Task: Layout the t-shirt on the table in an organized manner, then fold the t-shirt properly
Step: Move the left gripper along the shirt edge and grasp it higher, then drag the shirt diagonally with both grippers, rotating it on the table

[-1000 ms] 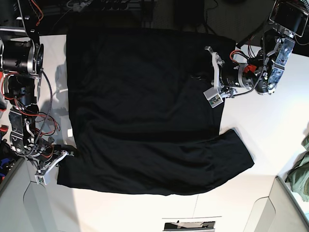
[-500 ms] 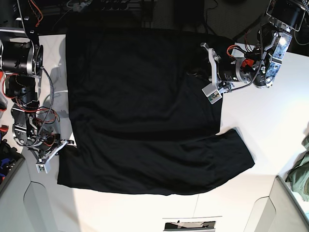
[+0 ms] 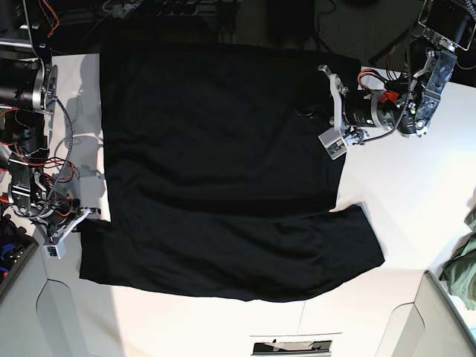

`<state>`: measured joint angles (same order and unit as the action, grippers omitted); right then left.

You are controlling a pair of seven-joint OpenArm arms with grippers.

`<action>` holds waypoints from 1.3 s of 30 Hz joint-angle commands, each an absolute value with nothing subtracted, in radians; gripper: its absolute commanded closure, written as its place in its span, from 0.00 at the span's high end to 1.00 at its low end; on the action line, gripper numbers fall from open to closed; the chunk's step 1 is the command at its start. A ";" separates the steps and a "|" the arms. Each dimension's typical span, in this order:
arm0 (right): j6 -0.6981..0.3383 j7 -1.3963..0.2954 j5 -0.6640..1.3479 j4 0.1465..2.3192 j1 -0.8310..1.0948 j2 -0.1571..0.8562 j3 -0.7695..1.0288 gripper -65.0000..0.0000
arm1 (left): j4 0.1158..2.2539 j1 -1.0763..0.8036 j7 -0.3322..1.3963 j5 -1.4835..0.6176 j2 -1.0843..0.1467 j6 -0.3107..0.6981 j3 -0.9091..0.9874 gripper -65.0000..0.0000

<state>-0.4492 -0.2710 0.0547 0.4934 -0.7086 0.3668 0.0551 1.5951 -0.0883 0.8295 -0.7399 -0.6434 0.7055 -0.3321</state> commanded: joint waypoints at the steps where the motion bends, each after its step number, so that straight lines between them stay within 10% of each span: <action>1: -0.449 -0.285 0.045 0.503 -0.723 0.386 0.059 0.00 | 1.598 -0.086 0.864 -0.682 -0.670 0.693 -0.328 0.00; 39: -0.518 -0.410 0.201 0.503 -0.705 0.496 0.059 0.00 | 1.382 0.105 0.733 -0.463 -0.721 0.656 -0.327 0.00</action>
<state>-0.5289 -0.3969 0.2173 0.4969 -0.6846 0.4759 0.0566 1.3865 0.0975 0.6777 -0.5289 -0.6979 0.6876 -0.3325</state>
